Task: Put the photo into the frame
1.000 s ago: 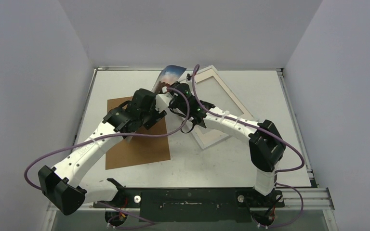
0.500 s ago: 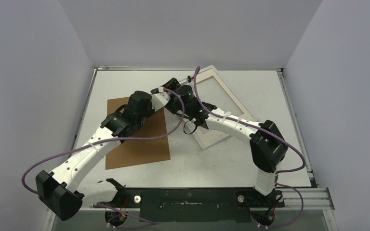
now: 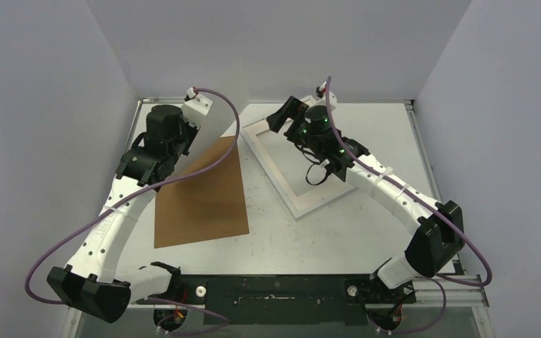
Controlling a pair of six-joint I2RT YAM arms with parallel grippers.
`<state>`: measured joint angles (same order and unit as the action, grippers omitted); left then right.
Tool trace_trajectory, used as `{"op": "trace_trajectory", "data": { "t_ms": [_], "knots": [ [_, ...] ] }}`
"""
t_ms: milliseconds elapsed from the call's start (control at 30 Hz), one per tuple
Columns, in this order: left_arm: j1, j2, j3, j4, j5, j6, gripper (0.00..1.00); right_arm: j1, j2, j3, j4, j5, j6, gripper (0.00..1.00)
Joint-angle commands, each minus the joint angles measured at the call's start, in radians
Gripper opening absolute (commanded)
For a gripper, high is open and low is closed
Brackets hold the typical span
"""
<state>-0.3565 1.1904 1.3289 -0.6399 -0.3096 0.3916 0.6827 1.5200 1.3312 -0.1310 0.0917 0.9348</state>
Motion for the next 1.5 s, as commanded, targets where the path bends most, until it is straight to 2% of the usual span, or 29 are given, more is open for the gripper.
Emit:
{"op": "trace_trajectory", "data": {
  "t_ms": [0,167,300,367,467,633,733,800,1333,1400,1467],
  "knots": [
    [0.023,-0.021,0.102,0.029,0.082,-0.058,0.0,-0.115,-0.026,0.072,-0.169,0.073,-0.265,0.92],
    [0.059,-0.012,0.163,-0.01,0.15,-0.105,0.0,-0.127,-0.003,0.099,-0.327,0.17,-0.389,0.98],
    [0.1,0.002,0.211,-0.039,0.212,-0.147,0.0,-0.108,-0.014,-0.014,-0.343,0.236,-0.435,0.97],
    [0.132,0.007,0.229,-0.049,0.241,-0.159,0.0,-0.066,-0.035,-0.083,-0.314,0.231,-0.445,0.95],
    [0.182,0.017,0.254,-0.063,0.276,-0.176,0.0,0.063,-0.045,-0.138,-0.292,0.315,-0.473,0.94],
    [0.246,0.023,0.281,-0.093,0.354,-0.2,0.0,0.142,-0.023,-0.203,-0.281,0.312,-0.446,0.86],
    [0.262,0.016,0.282,-0.108,0.391,-0.196,0.0,0.163,-0.015,-0.238,-0.264,0.296,-0.44,0.74],
    [0.265,0.01,0.284,-0.111,0.397,-0.194,0.0,0.175,0.006,-0.249,-0.273,0.284,-0.432,0.7],
    [0.284,-0.012,0.267,-0.142,0.401,-0.189,0.0,0.224,0.068,-0.36,-0.167,0.25,-0.414,0.68],
    [0.284,-0.01,0.264,-0.146,0.401,-0.183,0.0,0.224,0.077,-0.362,-0.155,0.258,-0.419,0.63],
    [0.284,-0.002,0.271,-0.16,0.396,-0.18,0.0,0.224,0.089,-0.365,-0.144,0.264,-0.416,0.51]
  ]
}}
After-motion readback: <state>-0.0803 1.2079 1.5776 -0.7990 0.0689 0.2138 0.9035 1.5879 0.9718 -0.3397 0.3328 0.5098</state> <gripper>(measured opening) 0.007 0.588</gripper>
